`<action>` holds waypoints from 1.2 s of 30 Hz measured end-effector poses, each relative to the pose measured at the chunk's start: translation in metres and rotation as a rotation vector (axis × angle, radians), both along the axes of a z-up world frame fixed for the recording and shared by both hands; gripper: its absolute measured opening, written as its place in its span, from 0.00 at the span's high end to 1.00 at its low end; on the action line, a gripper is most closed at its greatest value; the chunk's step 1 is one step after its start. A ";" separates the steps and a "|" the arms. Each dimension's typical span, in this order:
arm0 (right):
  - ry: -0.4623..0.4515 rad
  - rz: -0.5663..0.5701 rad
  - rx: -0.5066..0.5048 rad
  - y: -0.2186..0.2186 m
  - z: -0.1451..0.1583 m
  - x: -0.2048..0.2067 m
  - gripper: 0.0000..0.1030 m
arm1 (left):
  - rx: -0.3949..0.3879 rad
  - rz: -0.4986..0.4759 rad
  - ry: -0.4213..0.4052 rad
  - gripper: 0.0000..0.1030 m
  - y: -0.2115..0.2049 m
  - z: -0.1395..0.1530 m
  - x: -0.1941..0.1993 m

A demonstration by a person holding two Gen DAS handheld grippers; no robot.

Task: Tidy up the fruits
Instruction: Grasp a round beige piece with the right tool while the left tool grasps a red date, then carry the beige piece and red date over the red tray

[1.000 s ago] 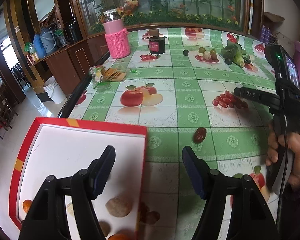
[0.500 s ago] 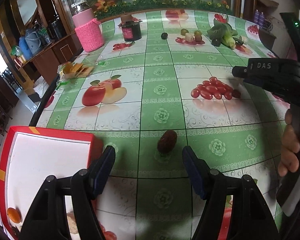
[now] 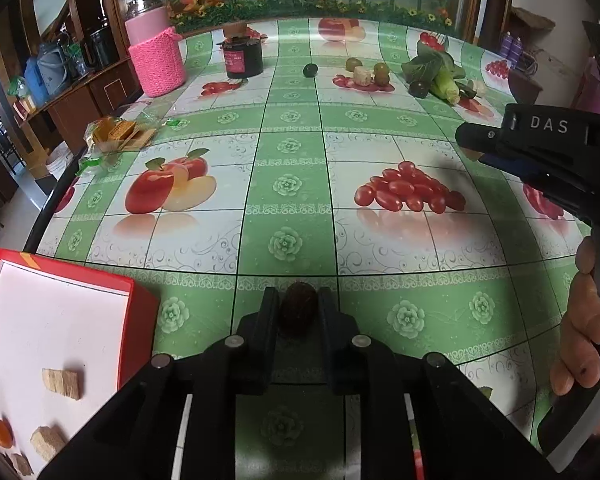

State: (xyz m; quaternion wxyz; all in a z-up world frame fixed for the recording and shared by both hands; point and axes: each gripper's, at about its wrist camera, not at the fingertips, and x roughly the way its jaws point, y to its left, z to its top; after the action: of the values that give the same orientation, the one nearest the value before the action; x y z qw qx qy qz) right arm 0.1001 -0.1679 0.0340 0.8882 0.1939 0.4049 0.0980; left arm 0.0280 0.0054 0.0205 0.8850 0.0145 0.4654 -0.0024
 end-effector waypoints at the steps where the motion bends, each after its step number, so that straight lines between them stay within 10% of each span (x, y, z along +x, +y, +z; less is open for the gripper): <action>1: -0.009 0.000 -0.004 0.000 0.001 -0.001 0.75 | 0.002 -0.001 -0.008 0.83 0.000 0.002 -0.003; 16: -0.207 0.182 0.126 0.052 0.038 -0.082 0.75 | 0.027 0.112 -0.248 0.83 0.087 0.074 -0.107; 28: -0.142 0.582 0.076 0.203 0.021 -0.187 0.74 | 0.009 0.329 -0.211 0.83 0.189 0.044 -0.164; 36: -0.153 0.646 -0.011 0.234 0.015 -0.212 0.75 | 0.003 0.352 -0.214 0.83 0.207 0.034 -0.181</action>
State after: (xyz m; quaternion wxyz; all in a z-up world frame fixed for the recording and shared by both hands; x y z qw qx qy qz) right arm -0.1120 0.0658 0.0493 0.8400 0.0429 0.3780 0.3868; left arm -0.1528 0.2126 0.0541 0.9162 -0.0653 0.3639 0.1544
